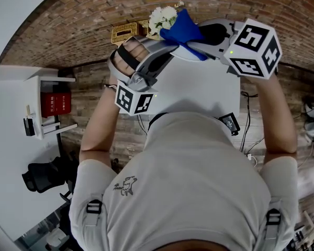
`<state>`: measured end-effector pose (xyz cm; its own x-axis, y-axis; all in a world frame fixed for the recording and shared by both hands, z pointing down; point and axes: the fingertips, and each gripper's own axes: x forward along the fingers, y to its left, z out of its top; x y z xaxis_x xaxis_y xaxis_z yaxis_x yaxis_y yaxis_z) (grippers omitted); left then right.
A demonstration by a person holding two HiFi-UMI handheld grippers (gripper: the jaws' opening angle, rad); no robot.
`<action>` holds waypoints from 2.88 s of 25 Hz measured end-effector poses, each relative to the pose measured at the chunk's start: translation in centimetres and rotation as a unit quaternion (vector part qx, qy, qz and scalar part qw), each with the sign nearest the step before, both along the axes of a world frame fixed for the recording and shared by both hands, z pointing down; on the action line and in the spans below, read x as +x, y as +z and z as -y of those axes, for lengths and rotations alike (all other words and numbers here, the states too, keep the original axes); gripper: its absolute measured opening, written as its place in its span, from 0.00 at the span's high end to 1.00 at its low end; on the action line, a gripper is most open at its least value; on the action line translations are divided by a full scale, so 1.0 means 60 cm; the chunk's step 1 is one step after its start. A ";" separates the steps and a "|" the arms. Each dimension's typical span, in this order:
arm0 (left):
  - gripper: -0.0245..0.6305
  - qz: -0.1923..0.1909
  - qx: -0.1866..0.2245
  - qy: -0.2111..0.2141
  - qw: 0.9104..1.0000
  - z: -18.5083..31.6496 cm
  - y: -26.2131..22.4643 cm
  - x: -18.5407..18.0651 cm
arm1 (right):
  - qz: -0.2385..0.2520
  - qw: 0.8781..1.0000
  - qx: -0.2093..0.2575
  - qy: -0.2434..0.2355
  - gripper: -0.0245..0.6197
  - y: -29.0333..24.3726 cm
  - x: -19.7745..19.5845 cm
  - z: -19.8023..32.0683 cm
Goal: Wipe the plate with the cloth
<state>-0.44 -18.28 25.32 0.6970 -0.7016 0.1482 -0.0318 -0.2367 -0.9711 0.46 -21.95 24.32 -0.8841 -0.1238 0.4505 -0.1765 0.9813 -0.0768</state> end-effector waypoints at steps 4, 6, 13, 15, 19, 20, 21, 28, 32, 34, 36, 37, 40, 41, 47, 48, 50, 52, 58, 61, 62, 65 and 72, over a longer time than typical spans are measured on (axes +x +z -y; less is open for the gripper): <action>0.93 -0.001 0.001 -0.016 1.000 0.005 0.002 -0.020 | 0.001 1.000 -0.015 0.018 0.76 0.019 0.034 0.003; 0.93 -0.003 0.003 -0.017 1.000 0.002 0.001 -0.024 | -0.005 0.999 -0.024 0.028 0.76 0.034 0.049 0.010; 0.93 -0.008 0.005 -0.012 1.000 -0.008 -0.002 -0.019 | -0.029 0.996 -0.053 0.066 0.76 0.092 0.071 0.067; 0.93 -0.004 0.005 -0.002 1.000 -0.014 0.002 -0.011 | -0.037 0.995 -0.055 0.071 0.76 0.102 0.062 0.083; 0.93 -0.002 0.004 0.009 1.000 -0.024 0.008 0.000 | -0.046 0.995 -0.047 0.073 0.76 0.107 0.038 0.099; 0.93 -0.003 0.003 0.011 1.000 -0.027 0.009 0.002 | -0.044 0.996 -0.045 0.069 0.76 0.103 0.031 0.096; 0.93 -0.002 0.003 0.014 1.000 -0.030 0.012 0.004 | -0.040 0.996 -0.045 0.060 0.76 0.098 0.020 0.089; 0.93 -0.015 -0.023 0.012 1.000 -0.033 0.036 0.004 | -0.012 1.000 -0.024 -0.005 0.76 0.054 -0.039 0.003; 0.93 -0.024 -0.042 0.009 0.999 -0.036 0.052 -0.006 | 0.007 0.999 -0.040 -0.008 0.76 0.058 -0.023 -0.028; 0.93 -0.028 -0.057 0.000 0.998 -0.029 0.067 -0.015 | 0.017 0.998 -0.066 0.000 0.76 0.075 -0.006 -0.029; 0.93 -0.035 -0.079 -0.014 0.996 -0.017 0.084 -0.029 | 0.022 0.995 -0.092 0.016 0.76 0.100 0.012 -0.025; 0.93 -0.038 -0.090 -0.020 0.995 -0.012 0.093 -0.035 | 0.021 0.994 -0.103 0.025 0.76 0.115 0.019 -0.022; 0.93 -0.047 -0.115 -0.041 0.991 -0.001 0.117 -0.053 | 0.004 0.991 -0.124 0.053 0.76 0.165 0.041 -0.009; 0.93 -0.052 -0.123 -0.049 0.990 0.003 0.125 -0.060 | -0.004 0.989 -0.131 0.064 0.76 0.183 0.049 -0.004; 0.93 -0.144 -0.232 -0.112 0.955 0.023 0.189 -0.116 | -0.064 0.981 -0.151 0.108 0.76 0.289 0.095 0.007; 0.93 -0.165 -0.269 -0.127 0.940 0.027 0.218 -0.126 | -0.073 0.979 -0.152 0.113 0.76 0.308 0.100 0.005; 0.93 -0.211 -0.347 -0.157 0.900 0.024 0.288 -0.139 | -0.077 0.975 -0.165 0.126 0.76 0.347 0.102 -0.005; 0.93 -0.256 -0.418 -0.181 0.853 0.014 0.352 -0.149 | -0.075 0.971 -0.181 0.137 0.76 0.383 0.094 -0.019; 0.93 -0.340 -0.551 -0.227 0.727 -0.005 0.477 -0.165 | -0.078 0.964 -0.210 0.146 0.76 0.464 0.058 -0.061; 0.93 -0.387 -0.602 -0.249 0.653 -0.012 0.520 -0.173 | -0.080 0.960 -0.219 0.158 0.76 0.495 0.039 -0.075; 0.93 -0.395 -0.615 -0.256 0.633 -0.016 0.536 -0.175 | -0.082 0.958 -0.224 0.160 0.76 0.506 0.033 -0.081; 0.93 -0.416 -0.651 -0.275 0.572 -0.028 0.586 -0.179 | -0.089 0.951 -0.248 0.162 0.76 0.546 0.022 -0.097; 0.93 -0.535 -0.725 -0.321 0.294 -0.065 0.704 -0.183 | -0.104 0.932 -0.293 0.185 0.76 0.623 0.017 -0.128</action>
<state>-11.45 -14.37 67.56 0.6818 -0.4794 0.5525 -0.6247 0.0114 0.7808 1.47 -14.29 61.72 -0.7153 -0.0820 0.6940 -0.5658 0.6507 -0.5064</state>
